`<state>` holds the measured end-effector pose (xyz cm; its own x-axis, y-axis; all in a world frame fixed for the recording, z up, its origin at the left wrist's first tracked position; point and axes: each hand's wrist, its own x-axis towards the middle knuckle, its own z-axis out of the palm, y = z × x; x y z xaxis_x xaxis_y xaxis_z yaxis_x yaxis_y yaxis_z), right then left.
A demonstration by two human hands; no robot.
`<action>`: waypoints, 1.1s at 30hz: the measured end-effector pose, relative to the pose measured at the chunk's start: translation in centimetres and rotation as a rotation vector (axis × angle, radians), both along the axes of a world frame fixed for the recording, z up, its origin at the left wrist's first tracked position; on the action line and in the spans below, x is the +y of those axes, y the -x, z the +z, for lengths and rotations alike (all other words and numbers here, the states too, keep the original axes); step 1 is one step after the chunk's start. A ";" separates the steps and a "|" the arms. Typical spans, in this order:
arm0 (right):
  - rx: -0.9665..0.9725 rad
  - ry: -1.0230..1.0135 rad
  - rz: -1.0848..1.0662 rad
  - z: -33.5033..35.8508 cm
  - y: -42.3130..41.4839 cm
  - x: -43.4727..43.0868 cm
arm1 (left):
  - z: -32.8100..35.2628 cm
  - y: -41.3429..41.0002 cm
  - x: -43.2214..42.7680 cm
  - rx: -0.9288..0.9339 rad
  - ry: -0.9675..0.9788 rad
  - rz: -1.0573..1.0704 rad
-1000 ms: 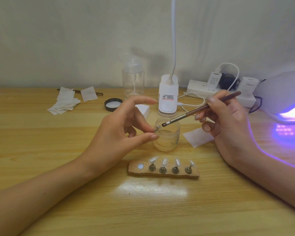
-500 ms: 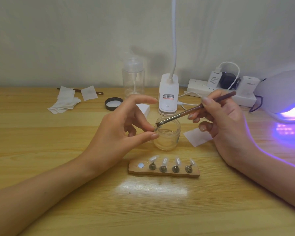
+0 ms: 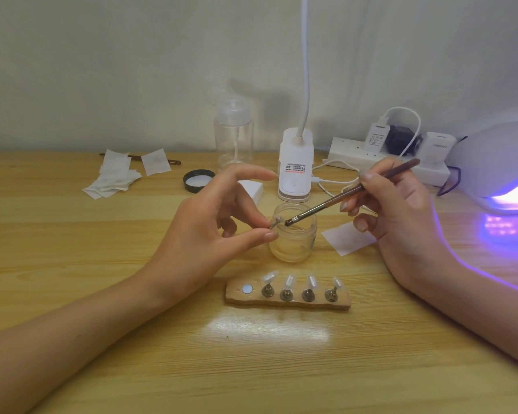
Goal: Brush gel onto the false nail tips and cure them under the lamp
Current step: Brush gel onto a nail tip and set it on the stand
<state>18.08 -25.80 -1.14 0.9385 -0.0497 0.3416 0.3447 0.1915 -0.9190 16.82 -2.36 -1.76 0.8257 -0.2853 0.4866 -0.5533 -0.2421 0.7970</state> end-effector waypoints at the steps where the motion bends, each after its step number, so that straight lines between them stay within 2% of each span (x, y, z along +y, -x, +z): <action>1: -0.009 -0.016 0.005 0.0 0.0 0.0 | 0.0 0.0 0.0 0.000 0.001 -0.001; 5: -0.039 -0.007 0.070 0.1 0.0 0.2 | 0.0 0.0 0.0 -0.010 -0.009 0.004; 8: -0.001 0.035 0.025 0.0 0.0 0.1 | -0.1 0.0 0.0 -0.017 -0.019 0.018; 13: -0.016 -0.037 0.032 0.2 0.0 0.1 | 0.0 0.1 -0.1 -0.055 -0.041 0.033; 18: 0.012 0.041 0.002 0.1 0.0 0.1 | 0.1 0.2 -0.2 -0.113 -0.081 0.045; 21: 0.026 0.007 -0.026 0.1 -0.1 0.0 | 0.1 0.3 -0.2 -0.133 -0.090 0.055; 25: -0.022 -0.018 0.054 0.2 0.0 0.1 | 0.2 0.3 -0.2 -0.153 -0.101 0.063; 29: 0.041 0.025 -0.002 0.0 -0.2 0.0 | 0.2 0.2 -0.2 -0.169 -0.102 0.066; 33: 0.029 -0.038 0.036 0.1 -0.3 0.0 | 0.2 0.2 -0.2 -0.179 -0.101 0.068</action>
<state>18.38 -25.78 -0.99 0.9493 -0.0285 0.3132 0.3108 0.2384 -0.9201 16.61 -2.60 -1.56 0.7477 -0.2871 0.5987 -0.6635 -0.3575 0.6572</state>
